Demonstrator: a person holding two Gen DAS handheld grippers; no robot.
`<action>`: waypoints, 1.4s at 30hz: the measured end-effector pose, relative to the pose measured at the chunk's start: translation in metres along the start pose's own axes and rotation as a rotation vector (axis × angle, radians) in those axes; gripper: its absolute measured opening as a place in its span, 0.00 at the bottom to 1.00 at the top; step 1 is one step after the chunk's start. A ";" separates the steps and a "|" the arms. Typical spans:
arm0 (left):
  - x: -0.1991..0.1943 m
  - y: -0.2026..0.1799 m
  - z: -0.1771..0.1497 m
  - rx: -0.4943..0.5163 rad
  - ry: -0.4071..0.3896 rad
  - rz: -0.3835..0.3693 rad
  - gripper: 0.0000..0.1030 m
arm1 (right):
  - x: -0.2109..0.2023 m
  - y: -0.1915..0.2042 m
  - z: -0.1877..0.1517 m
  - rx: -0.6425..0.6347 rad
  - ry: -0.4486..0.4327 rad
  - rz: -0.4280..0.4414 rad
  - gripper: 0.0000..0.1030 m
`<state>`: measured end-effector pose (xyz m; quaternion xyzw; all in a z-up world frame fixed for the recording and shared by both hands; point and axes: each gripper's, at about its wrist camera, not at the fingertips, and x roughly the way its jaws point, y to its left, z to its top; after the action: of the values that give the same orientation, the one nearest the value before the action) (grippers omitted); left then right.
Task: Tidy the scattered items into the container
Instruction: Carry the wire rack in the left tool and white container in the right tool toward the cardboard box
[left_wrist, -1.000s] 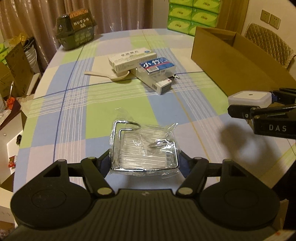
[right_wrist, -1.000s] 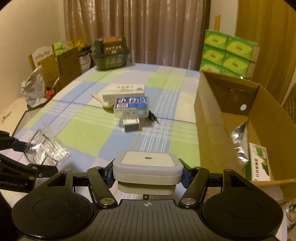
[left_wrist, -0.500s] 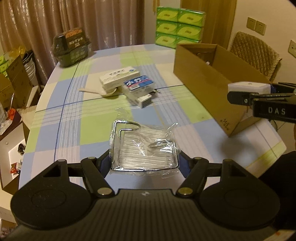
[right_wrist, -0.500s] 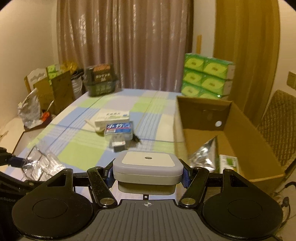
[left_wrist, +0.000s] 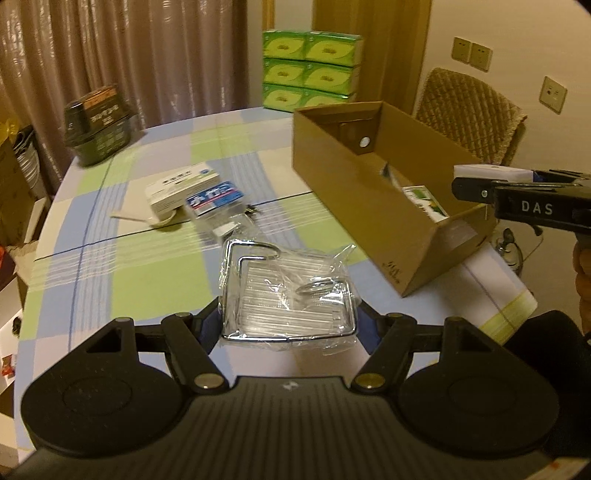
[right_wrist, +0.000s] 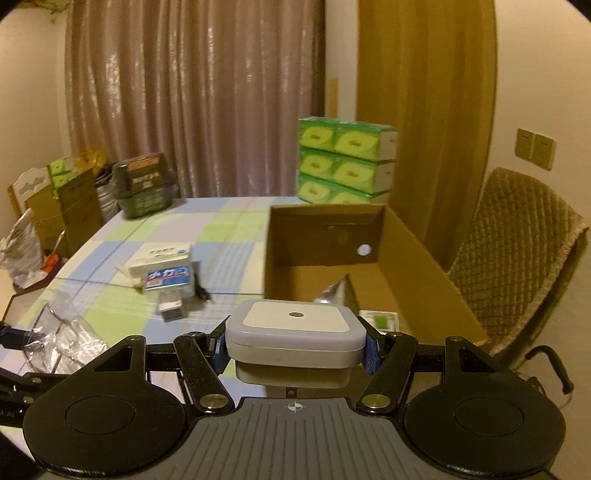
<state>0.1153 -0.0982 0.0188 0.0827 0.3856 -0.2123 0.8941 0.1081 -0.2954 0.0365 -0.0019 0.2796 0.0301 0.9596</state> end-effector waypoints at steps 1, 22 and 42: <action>0.002 -0.003 0.002 0.003 0.000 -0.006 0.65 | 0.000 -0.003 0.000 0.004 -0.001 -0.005 0.61; 0.025 -0.051 0.043 0.073 -0.024 -0.091 0.65 | 0.007 -0.047 0.004 0.045 -0.008 -0.053 0.61; 0.059 -0.096 0.093 0.140 -0.052 -0.164 0.65 | 0.033 -0.088 0.015 0.050 -0.005 -0.094 0.61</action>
<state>0.1696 -0.2321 0.0410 0.1072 0.3519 -0.3133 0.8755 0.1493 -0.3809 0.0306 0.0090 0.2776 -0.0217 0.9604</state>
